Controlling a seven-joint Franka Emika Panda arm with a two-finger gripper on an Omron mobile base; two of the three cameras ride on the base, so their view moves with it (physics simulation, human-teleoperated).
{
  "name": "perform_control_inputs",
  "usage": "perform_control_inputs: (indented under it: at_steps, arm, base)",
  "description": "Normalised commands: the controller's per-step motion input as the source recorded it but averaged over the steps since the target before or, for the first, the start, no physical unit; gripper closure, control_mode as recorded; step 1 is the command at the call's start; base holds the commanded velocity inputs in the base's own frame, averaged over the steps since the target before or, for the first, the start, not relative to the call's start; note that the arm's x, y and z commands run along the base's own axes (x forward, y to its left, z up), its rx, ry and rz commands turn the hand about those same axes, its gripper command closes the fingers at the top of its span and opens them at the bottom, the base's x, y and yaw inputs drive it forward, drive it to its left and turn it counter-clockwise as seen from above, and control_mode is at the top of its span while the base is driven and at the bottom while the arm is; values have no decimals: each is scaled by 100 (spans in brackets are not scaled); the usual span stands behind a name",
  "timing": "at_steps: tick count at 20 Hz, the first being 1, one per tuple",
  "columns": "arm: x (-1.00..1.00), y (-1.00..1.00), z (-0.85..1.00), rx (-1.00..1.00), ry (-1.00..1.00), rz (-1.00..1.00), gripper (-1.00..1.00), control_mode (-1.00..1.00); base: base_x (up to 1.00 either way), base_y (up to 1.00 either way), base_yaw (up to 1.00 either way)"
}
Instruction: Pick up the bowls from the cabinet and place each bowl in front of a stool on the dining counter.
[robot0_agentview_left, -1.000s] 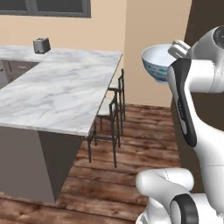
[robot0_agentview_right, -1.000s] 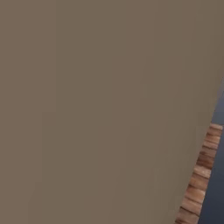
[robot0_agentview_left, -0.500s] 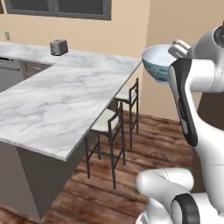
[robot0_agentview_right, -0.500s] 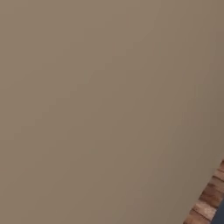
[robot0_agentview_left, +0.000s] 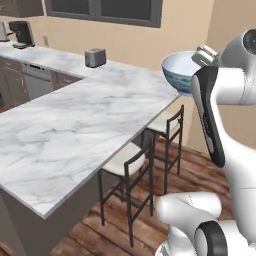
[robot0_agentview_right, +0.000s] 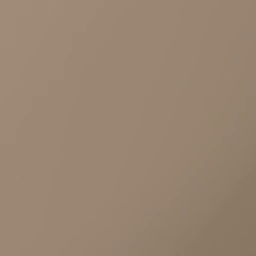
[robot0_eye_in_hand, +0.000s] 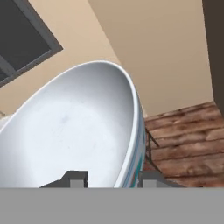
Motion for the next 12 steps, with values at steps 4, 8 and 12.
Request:
perform_control_inputs:
  at_steps: [4,8,12]
  arm:
    - [0,0,0,0,0,0,100,100]
    - [0,0,0,0,0,0,100,100]
    - [0,0,0,0,0,0,100,100]
  base:
    - [75,-99,42]
    - [79,-83,46]
    - [82,-51,56]
